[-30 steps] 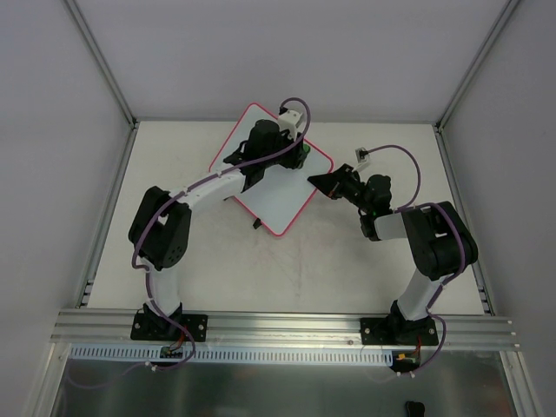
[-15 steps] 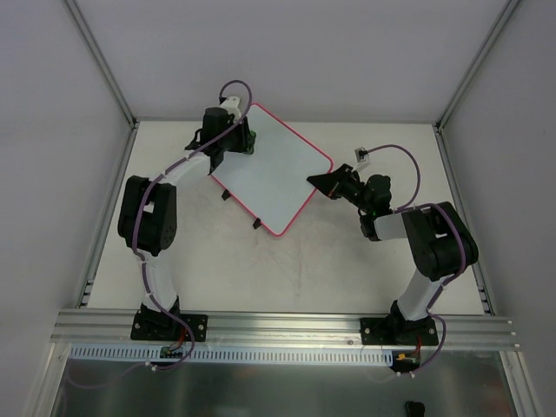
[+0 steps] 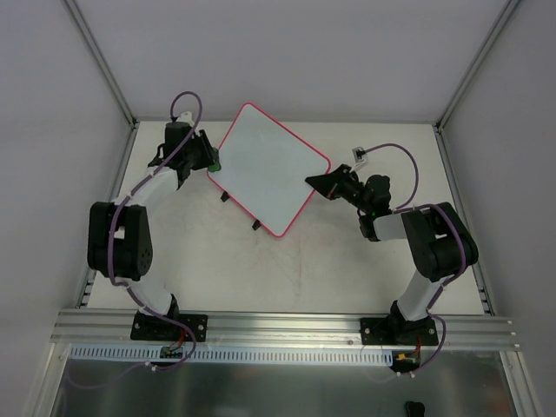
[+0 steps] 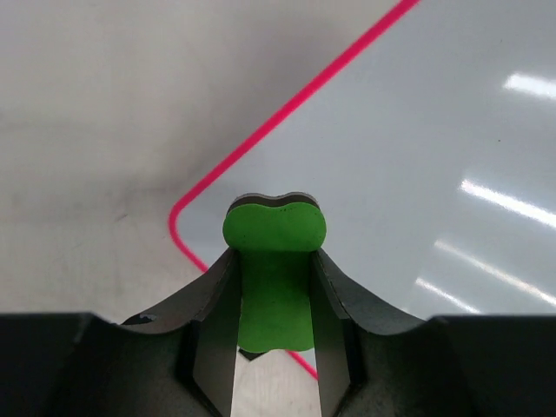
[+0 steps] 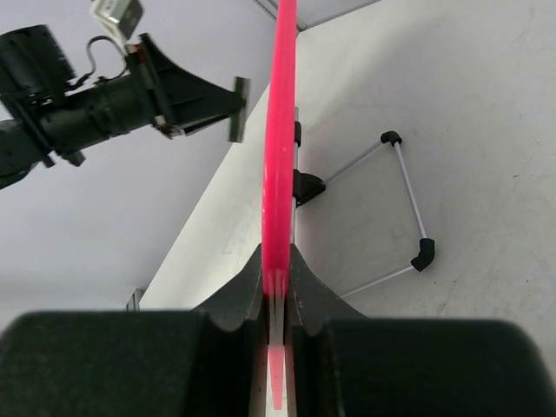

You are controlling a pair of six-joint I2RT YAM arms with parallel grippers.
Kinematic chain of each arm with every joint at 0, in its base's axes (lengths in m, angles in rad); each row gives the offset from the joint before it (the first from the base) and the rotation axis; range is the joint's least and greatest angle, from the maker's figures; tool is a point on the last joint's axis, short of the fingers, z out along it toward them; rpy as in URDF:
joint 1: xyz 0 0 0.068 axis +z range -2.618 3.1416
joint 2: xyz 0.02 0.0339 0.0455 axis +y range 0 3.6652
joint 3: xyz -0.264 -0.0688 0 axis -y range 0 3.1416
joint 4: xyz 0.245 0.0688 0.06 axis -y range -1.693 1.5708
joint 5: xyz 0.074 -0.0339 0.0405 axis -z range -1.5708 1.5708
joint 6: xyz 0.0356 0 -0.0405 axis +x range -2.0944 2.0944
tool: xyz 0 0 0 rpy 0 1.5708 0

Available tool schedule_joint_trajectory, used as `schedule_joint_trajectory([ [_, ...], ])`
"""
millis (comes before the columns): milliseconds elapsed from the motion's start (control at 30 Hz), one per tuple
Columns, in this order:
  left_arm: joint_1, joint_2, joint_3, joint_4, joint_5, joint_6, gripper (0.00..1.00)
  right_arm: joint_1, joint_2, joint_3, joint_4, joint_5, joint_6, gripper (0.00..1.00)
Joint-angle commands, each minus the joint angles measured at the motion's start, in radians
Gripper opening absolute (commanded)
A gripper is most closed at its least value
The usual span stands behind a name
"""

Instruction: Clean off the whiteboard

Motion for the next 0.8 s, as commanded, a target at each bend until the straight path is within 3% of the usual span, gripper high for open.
schedule_joint_trajectory([
  [0,0.087,-0.158,-0.073,-0.023,0.003,-0.136,0.00,0.031,-0.042,0.001,0.266,-0.108,-0.032,0.00],
  [167,0.161,-0.295,-0.278,-0.094,-0.012,-0.243,0.00,0.028,-0.029,-0.002,0.266,-0.101,-0.041,0.00],
  [367,0.164,-0.389,-0.443,-0.169,-0.073,-0.341,0.00,0.026,-0.022,0.002,0.268,-0.102,-0.044,0.00],
  [600,0.164,-0.395,-0.490,-0.306,-0.150,-0.431,0.00,0.023,-0.026,-0.010,0.269,-0.101,-0.049,0.00],
  [767,0.162,-0.382,-0.515,-0.370,-0.168,-0.460,0.08,0.023,-0.028,-0.011,0.269,-0.101,-0.052,0.00],
])
